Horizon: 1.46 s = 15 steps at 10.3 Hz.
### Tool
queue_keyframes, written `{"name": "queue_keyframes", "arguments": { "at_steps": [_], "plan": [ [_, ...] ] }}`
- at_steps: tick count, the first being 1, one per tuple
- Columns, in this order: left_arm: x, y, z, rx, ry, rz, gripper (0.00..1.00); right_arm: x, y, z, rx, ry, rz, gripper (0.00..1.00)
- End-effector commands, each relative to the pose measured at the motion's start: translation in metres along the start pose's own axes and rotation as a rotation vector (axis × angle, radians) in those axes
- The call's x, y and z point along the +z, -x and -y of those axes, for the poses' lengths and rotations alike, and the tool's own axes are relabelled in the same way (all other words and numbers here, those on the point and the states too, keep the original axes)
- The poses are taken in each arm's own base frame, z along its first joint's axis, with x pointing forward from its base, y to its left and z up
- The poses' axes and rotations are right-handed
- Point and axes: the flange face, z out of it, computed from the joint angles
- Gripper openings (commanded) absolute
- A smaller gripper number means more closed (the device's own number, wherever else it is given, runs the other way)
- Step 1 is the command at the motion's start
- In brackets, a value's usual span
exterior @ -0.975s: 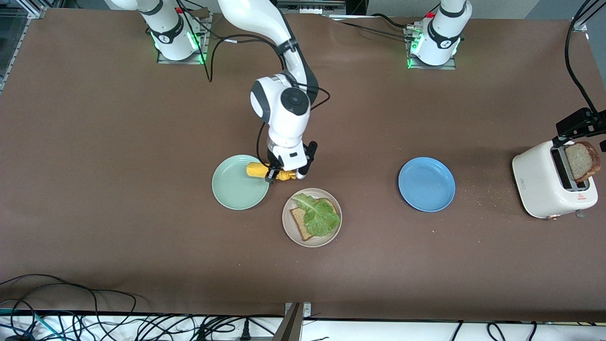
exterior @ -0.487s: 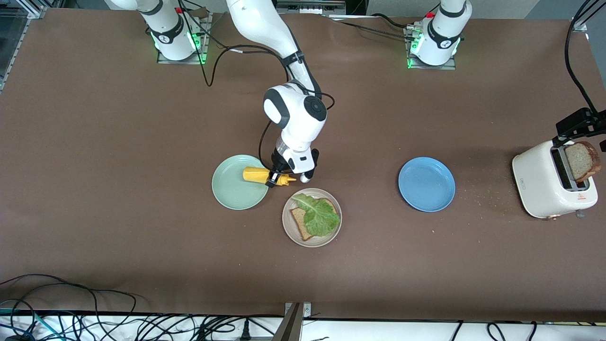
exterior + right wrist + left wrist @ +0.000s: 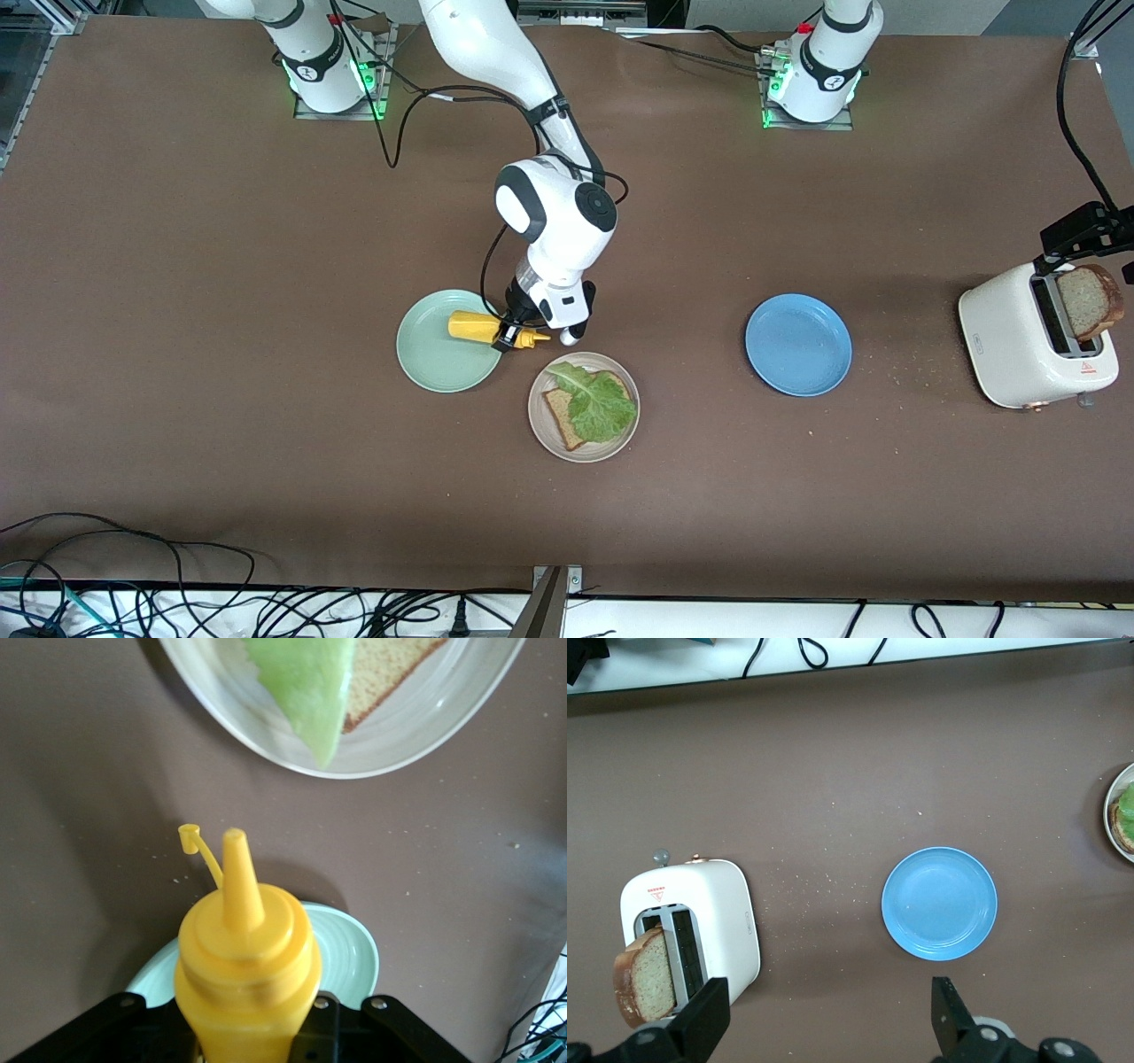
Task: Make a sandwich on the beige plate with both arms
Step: 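Carry the mustard bottle back to its spot with the right gripper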
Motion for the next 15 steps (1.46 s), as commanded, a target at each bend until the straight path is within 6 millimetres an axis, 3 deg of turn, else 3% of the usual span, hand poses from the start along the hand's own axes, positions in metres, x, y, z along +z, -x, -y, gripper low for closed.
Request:
{"name": "queue_keyframes", "arguments": {
  "at_steps": [1, 2, 3, 5, 7, 9, 10, 13, 15],
  "plan": [
    [-0.006, -0.001, -0.001, -0.001, 0.018, -0.003, 1.00, -0.021, 0.003, -0.014, -0.002, 0.005, -0.014, 0.00],
    [-0.006, -0.001, -0.001, 0.001, 0.018, -0.003, 1.00, -0.032, 0.021, -0.033, 0.002, -0.049, -0.013, 0.00],
    [-0.006, -0.001, -0.001, -0.001, 0.018, -0.003, 1.00, -0.049, 0.050, -0.067, 0.047, -0.133, -0.045, 0.00],
    [-0.006, -0.001, -0.001, -0.001, 0.018, -0.003, 1.00, -0.058, 0.126, -0.139, 0.076, -0.301, -0.127, 0.00],
    [-0.006, -0.001, -0.001, -0.001, 0.018, -0.003, 1.00, -0.042, 0.213, -0.200, 0.074, -0.464, -0.247, 0.00],
    [-0.006, -0.001, -0.001, -0.001, 0.018, -0.003, 1.00, -0.010, 0.309, -0.240, 0.084, -0.618, -0.411, 0.00],
    [-0.006, -0.001, -0.001, -0.001, 0.018, -0.003, 1.00, 0.017, 0.354, -0.249, 0.054, -0.680, -0.504, 0.00],
    [-0.006, -0.001, -0.001, -0.001, 0.018, -0.003, 1.00, 0.091, 0.457, -0.228, 0.027, -0.789, -0.764, 0.00],
    [-0.006, -0.001, -0.001, -0.001, 0.018, -0.003, 1.00, 0.138, 0.503, -0.204, -0.006, -0.818, -0.936, 0.00]
  ]
}}
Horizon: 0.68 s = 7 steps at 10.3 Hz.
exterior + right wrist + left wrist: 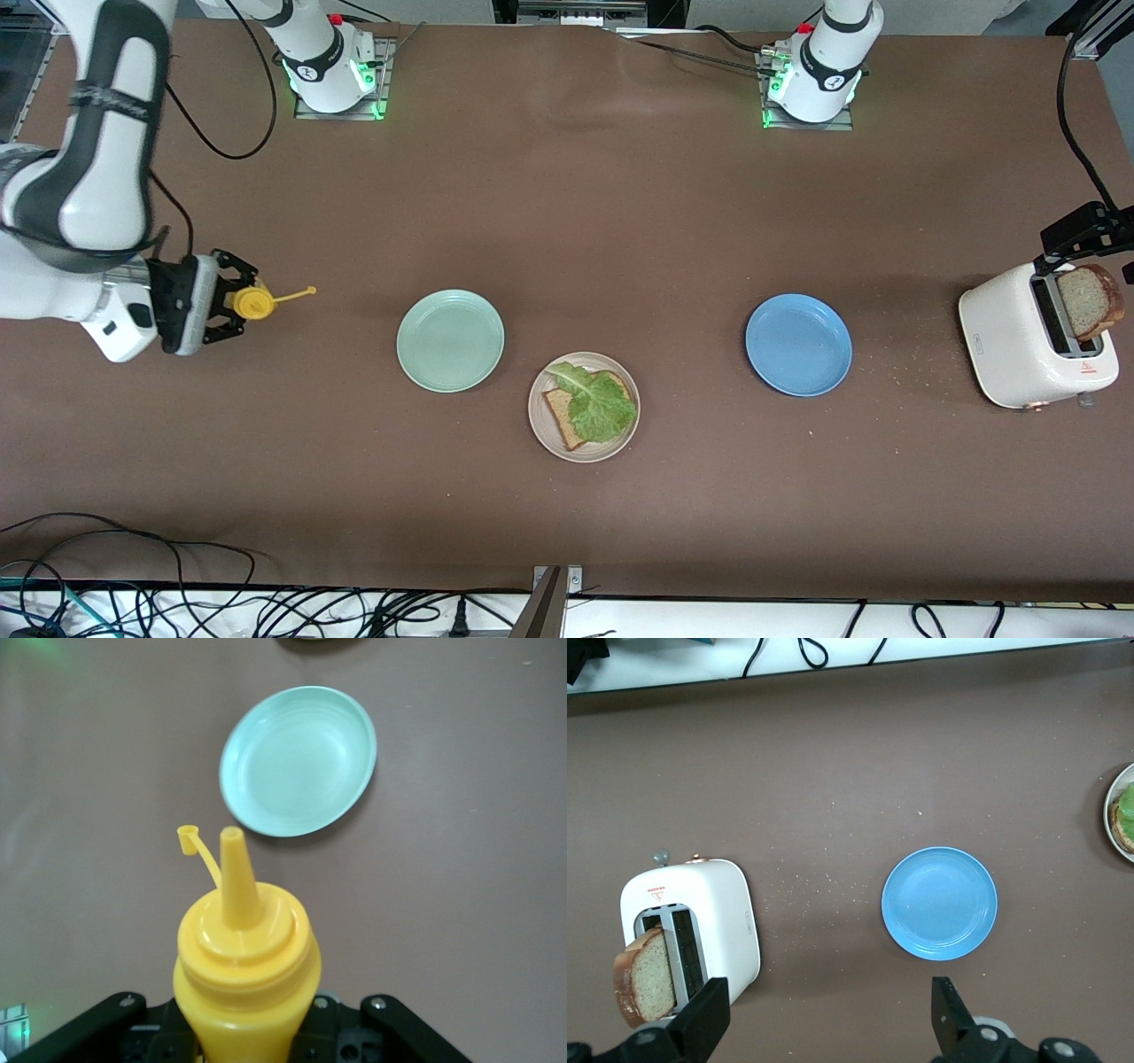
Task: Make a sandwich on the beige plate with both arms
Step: 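Carry the mustard bottle back to its spot with the right gripper, then lower the mustard bottle upright onto the table with the right gripper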
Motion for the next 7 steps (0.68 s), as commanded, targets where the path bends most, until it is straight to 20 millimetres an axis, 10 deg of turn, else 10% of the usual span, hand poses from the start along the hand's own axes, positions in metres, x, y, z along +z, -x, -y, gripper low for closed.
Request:
{"name": "queue_keyframes", "arguments": {
  "at_steps": [1, 7],
  "plan": [
    [-0.006, -0.001, 0.000, -0.001, 0.018, -0.004, 1.00, 0.009, 0.066, 0.013, -0.110, -0.055, -0.210, 0.00],
    [-0.005, -0.001, -0.001, -0.001, 0.019, -0.002, 1.00, 0.074, 0.180, 0.016, -0.330, -0.029, -0.403, 0.00]
  ]
}}
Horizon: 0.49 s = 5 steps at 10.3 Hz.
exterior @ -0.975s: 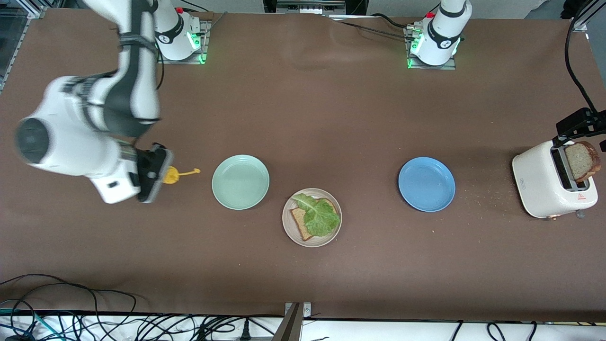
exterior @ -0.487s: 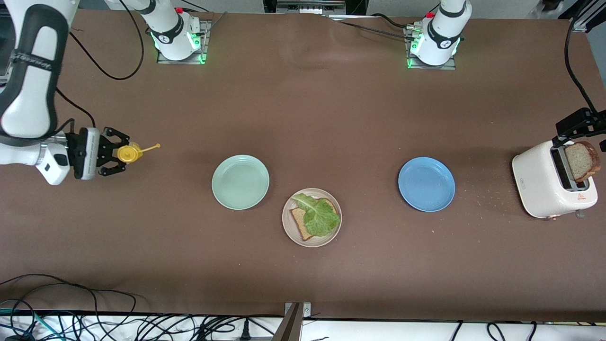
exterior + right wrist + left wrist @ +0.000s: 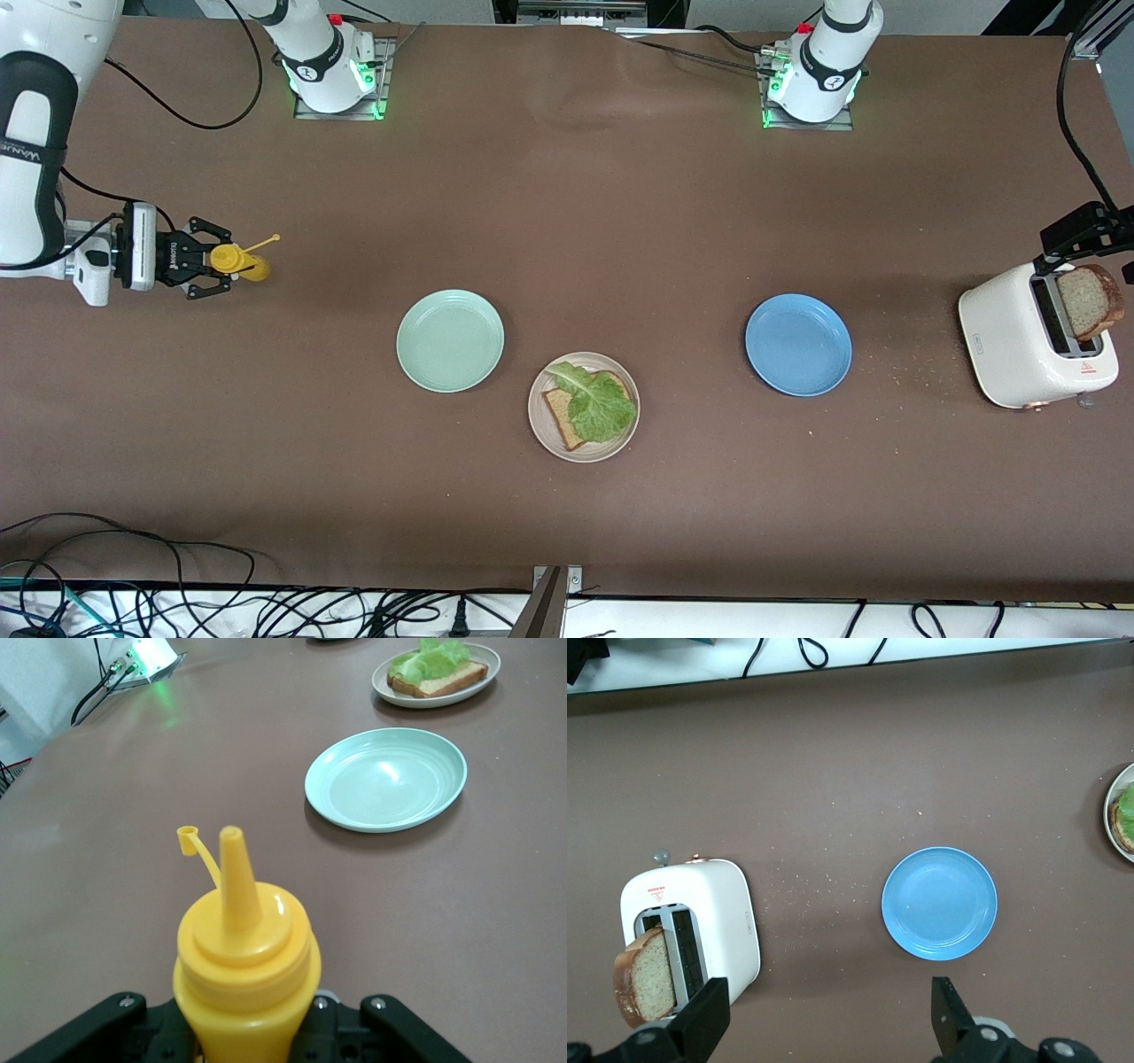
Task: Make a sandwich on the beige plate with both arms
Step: 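Lower the mustard bottle upright onto the table with the right gripper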
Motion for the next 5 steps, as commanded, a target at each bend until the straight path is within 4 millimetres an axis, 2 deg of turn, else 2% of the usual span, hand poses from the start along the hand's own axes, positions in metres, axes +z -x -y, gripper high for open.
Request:
{"name": "queue_keyframes", "arguments": {
  "at_steps": [1, 3, 5],
  "plan": [
    [-0.005, -0.001, -0.001, -0.001, 0.019, -0.002, 1.00, 0.013, 0.032, 0.001, -0.061, 0.013, -0.082, 0.00],
    [-0.005, -0.001, -0.001, -0.001, 0.019, -0.002, 1.00, 0.026, 0.049, -0.003, -0.112, 0.019, -0.099, 0.00],
    [-0.005, -0.001, -0.001, -0.001, 0.019, -0.002, 1.00, 0.031, 0.062, -0.006, -0.113, 0.030, -0.117, 0.00]
  ]
}}
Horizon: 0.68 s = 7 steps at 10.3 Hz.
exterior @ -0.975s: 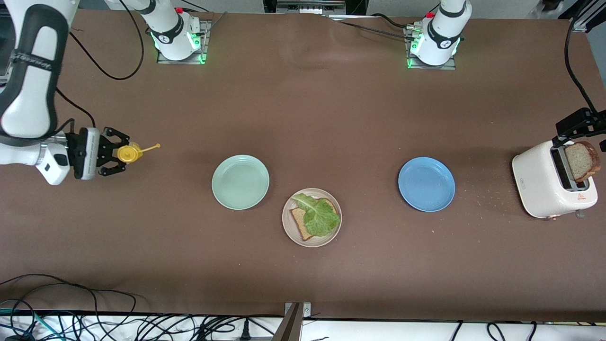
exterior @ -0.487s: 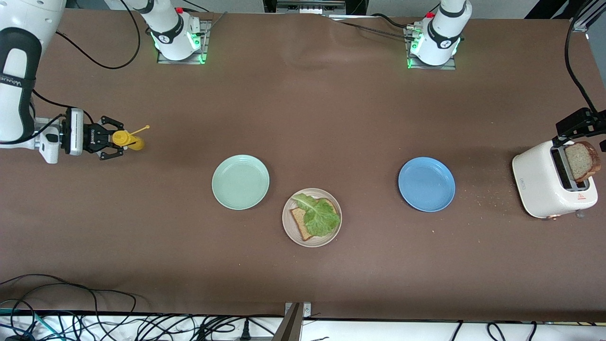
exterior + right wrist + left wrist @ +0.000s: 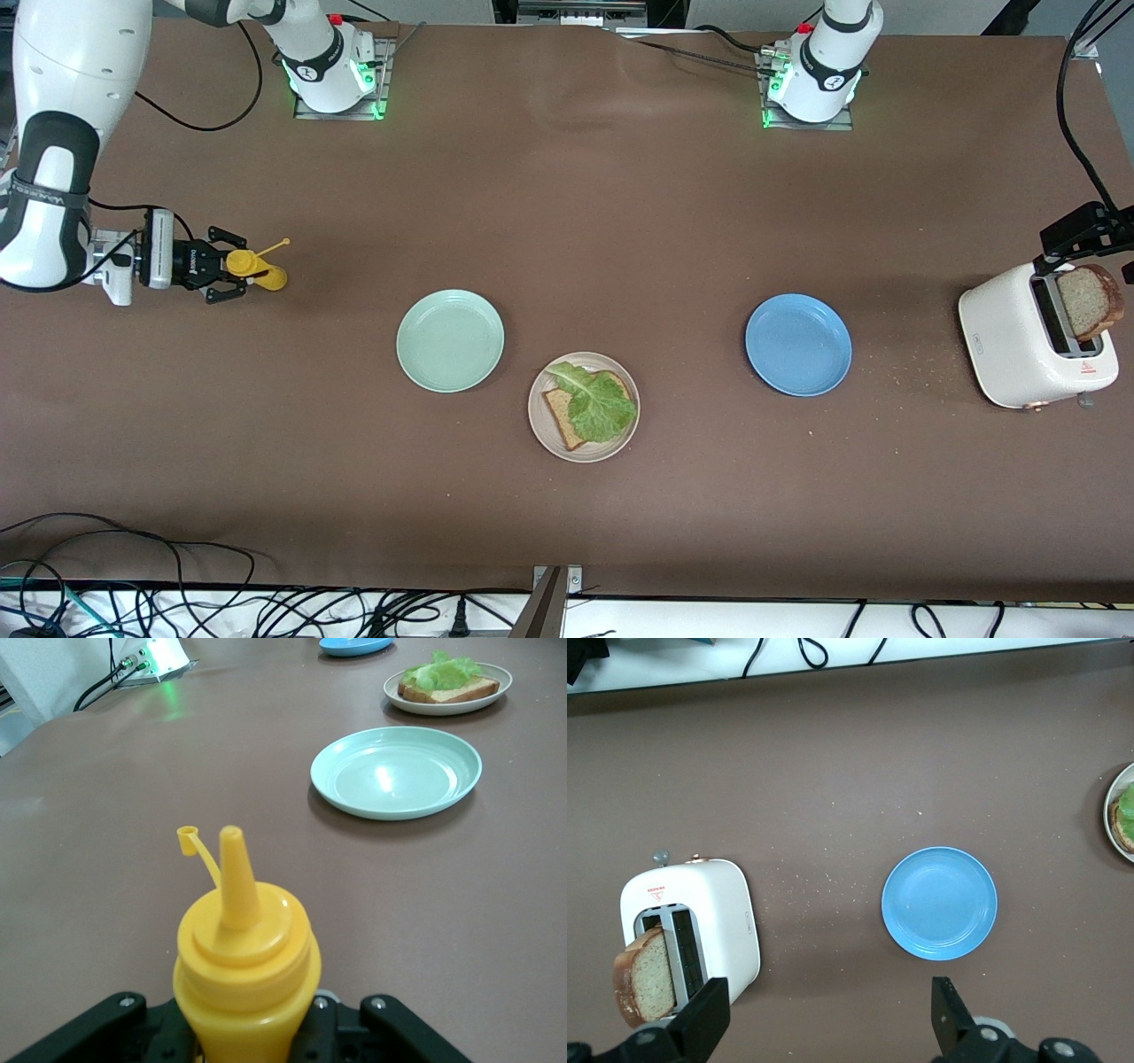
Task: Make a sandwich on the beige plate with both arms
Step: 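Lower the mustard bottle upright onto the table with the right gripper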
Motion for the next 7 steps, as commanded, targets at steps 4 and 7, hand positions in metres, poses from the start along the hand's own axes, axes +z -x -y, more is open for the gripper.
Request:
{"name": "queue_keyframes", "arguments": {
  "at_steps": [4, 7],
  "plan": [
    [-0.005, 0.000, -0.001, -0.001, 0.019, -0.003, 1.00, 0.002, 0.022, -0.011, -0.058, 0.020, -0.078, 0.00],
    [-0.005, 0.000, -0.001, -0.001, 0.017, -0.001, 1.00, 0.002, 0.024, -0.012, -0.057, 0.023, -0.067, 0.00]
  ]
}}
